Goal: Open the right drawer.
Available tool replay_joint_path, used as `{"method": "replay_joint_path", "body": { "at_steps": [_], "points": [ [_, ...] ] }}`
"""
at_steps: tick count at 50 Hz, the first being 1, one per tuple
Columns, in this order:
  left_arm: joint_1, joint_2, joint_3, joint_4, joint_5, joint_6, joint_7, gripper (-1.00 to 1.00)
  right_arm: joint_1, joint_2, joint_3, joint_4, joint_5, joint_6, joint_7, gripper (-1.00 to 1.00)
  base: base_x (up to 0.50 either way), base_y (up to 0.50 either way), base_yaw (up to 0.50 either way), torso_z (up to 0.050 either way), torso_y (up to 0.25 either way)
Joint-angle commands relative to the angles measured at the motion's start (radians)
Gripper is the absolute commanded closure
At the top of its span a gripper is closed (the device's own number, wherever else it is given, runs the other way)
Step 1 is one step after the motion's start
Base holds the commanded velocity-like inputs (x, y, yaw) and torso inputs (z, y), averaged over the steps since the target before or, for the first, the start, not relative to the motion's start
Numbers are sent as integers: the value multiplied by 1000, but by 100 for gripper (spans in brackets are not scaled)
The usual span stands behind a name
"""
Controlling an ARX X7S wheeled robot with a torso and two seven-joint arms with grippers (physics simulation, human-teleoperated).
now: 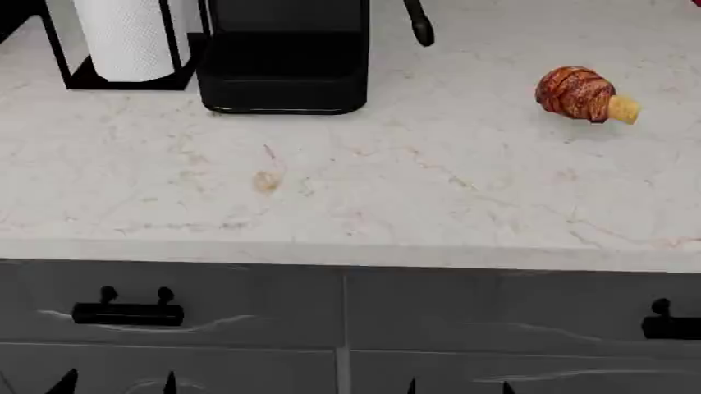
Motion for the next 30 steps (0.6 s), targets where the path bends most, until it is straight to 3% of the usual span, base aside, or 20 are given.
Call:
{"method": "replay_joint_path", "body": {
  "at_steps": [1, 21, 22, 23, 30],
  "points": [
    [-1, -72, 85, 5, -72, 0, -85, -100, 0, 9, -13, 0, 0, 0, 13, -100, 0, 0, 0, 0, 0],
    [9, -99, 118, -16, -66, 10, -126, -100, 2, 59, -68, -2, 49, -3, 81, -100, 0, 0, 0, 0, 0],
    [5, -70, 81, -59, -25, 58, -78, -100, 3, 55, -61, -29, 47, 31, 76, -100, 0, 0, 0, 0, 0],
    [13, -14, 14, -22, 23, 17, -23, -100, 0, 9, -10, -3, 0, -2, 23, -100, 0, 0, 0, 0, 0],
    [15, -38, 41, -21, -1, 22, -52, -100, 1, 36, -41, 0, 26, -7, 55, -100, 0, 0, 0, 0, 0]
  ]
}}
